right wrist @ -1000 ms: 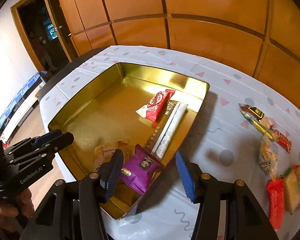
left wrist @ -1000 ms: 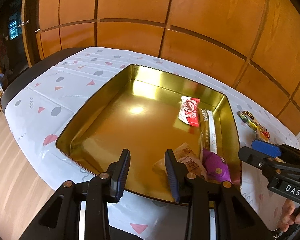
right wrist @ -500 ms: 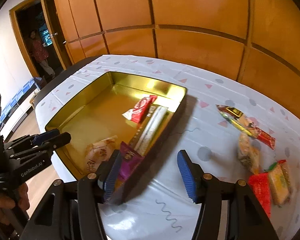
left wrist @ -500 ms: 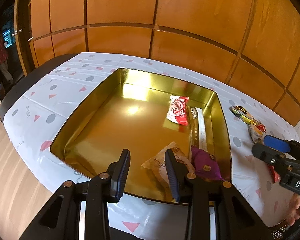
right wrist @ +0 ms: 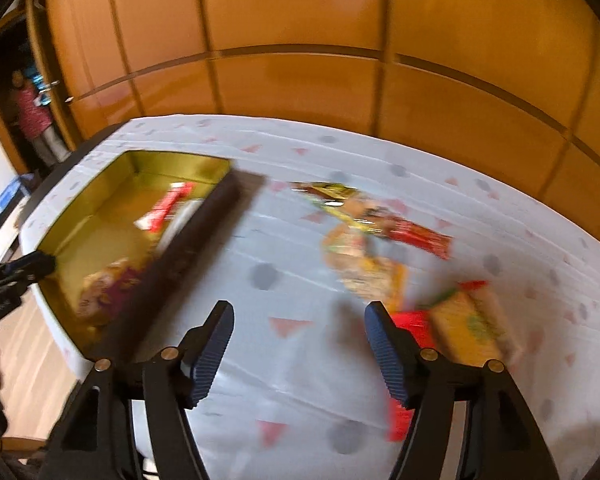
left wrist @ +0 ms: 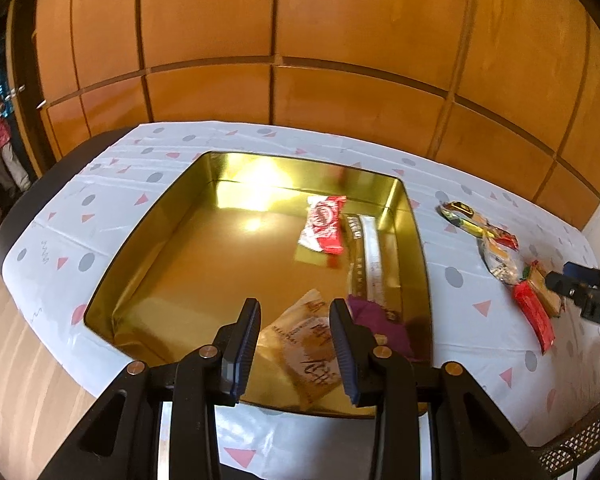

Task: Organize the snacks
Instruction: 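Move both grippers to the loose snacks and grasp the clear pastry bag with the left gripper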

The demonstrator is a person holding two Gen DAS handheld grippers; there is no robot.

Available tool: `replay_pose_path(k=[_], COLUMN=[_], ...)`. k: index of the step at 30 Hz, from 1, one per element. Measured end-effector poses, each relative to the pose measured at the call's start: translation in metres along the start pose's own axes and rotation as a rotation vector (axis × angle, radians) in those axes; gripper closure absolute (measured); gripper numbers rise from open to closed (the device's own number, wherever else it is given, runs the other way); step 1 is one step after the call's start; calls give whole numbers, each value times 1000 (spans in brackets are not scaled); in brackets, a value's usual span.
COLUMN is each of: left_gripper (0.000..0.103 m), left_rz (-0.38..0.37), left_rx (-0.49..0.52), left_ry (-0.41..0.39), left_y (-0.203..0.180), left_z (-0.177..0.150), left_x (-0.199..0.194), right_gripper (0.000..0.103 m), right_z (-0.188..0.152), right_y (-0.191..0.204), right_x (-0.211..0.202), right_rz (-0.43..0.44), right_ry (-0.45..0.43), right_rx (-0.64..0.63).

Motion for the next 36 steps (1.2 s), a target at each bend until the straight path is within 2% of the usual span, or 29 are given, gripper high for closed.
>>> replay_pose_path(k=[4, 8, 10, 13, 16, 20, 24, 29, 31, 33, 36], left_gripper=[67, 67, 67, 67, 67, 67, 67, 62, 59, 51, 46], left_rz=[-11, -33, -48, -79, -104, -148, -217, -291, -305, -330, -347], left_rx=[45, 102, 126, 169, 218, 242, 246, 270, 276, 284, 245], left_ry=[-3, -8, -6, 1, 10, 55, 131, 171, 193, 202, 229], left_y=[-16, -38, -49, -67, -90, -116, -145, -183, -199, -212, -228], left_z=[5, 13, 17, 21, 24, 28, 32, 37, 39, 40, 46], left_x=[-1, -3, -3, -3, 0, 11, 31, 52, 63, 72, 92], right_gripper=[29, 29, 29, 29, 27, 27, 26, 23, 22, 22, 20], right_z=[-3, -6, -13, -17, -14, -15, -16, -16, -15, -15, -14], right_y=[-48, -96, -129, -160, -166, -170, -168, -173, -174, -174, -173], right_x=[-3, 2, 10, 17, 11, 18, 16, 11, 10, 8, 7], right_rz=[-73, -138, -182, -172, -153, -153, -146, -118, -112, -105, -95], right_ry=[35, 62, 75, 103, 53, 79, 73, 48, 42, 33, 27], right_rx=[16, 70, 152, 302, 340, 367, 372, 407, 412, 415, 416])
Point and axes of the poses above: each gripper's, at about its wrist camera, not at the fingertips, and x roughly the way its jaws point, y to its left, z to its top, the point moved 2 cm from there along x, roughly the way its jaws point, and after that the axes turned 6 degrees about y, right-handed, at the moved point
